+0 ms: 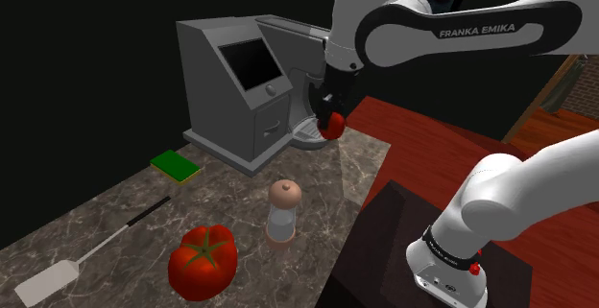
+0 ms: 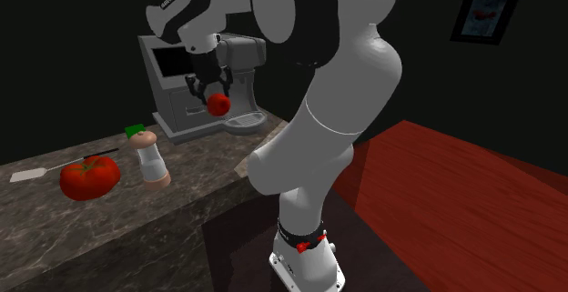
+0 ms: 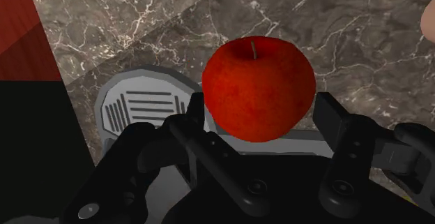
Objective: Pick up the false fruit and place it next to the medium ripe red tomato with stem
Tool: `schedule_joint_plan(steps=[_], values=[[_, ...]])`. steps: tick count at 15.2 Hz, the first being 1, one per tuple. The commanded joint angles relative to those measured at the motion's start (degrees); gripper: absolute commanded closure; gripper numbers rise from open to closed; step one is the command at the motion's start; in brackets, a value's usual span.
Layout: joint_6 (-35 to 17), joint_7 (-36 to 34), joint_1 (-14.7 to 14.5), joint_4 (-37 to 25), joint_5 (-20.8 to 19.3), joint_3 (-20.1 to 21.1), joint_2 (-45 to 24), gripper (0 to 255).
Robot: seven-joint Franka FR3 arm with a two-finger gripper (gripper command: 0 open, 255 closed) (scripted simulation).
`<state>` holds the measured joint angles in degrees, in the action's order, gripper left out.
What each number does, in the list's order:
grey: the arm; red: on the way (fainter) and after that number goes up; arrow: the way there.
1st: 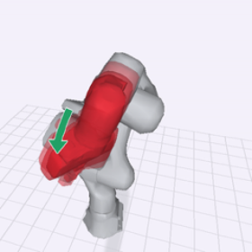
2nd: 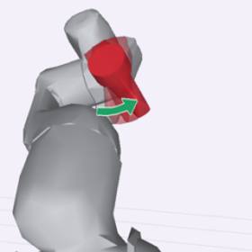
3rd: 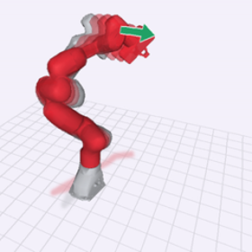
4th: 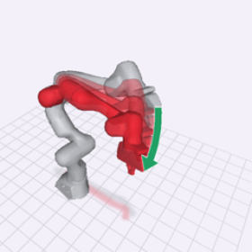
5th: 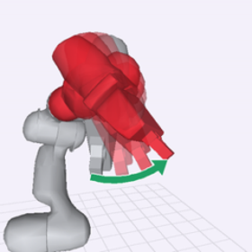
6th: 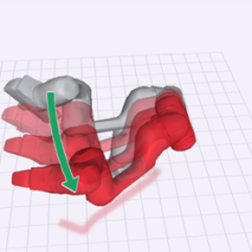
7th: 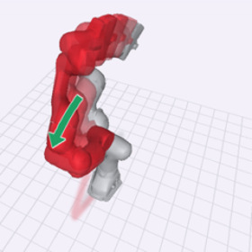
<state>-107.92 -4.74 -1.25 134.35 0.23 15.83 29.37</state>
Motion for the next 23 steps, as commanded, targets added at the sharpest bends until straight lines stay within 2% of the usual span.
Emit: schedule_joint_plan(steps=[1,6,11,16,20,23], values=[[-0.1,-3.0,-0.8,-1.5,0.6,2.4,-1.8,255],[0.3,-10.4,-2.0,-7.5,0.8,8.2,-7.8,255],[1.3,-18.4,-3.0,-15.0,-1.0,14.0,-15.3,255],[3.2,-27.1,-4.5,-24.3,-5.3,19.4,-24.7,255],[5.8,-34.2,-7.2,-33.1,-10.5,22.7,-33.6,255],[3.6,-34.6,-7.3,-31.1,-10.7,22.5,-33.9,255]])
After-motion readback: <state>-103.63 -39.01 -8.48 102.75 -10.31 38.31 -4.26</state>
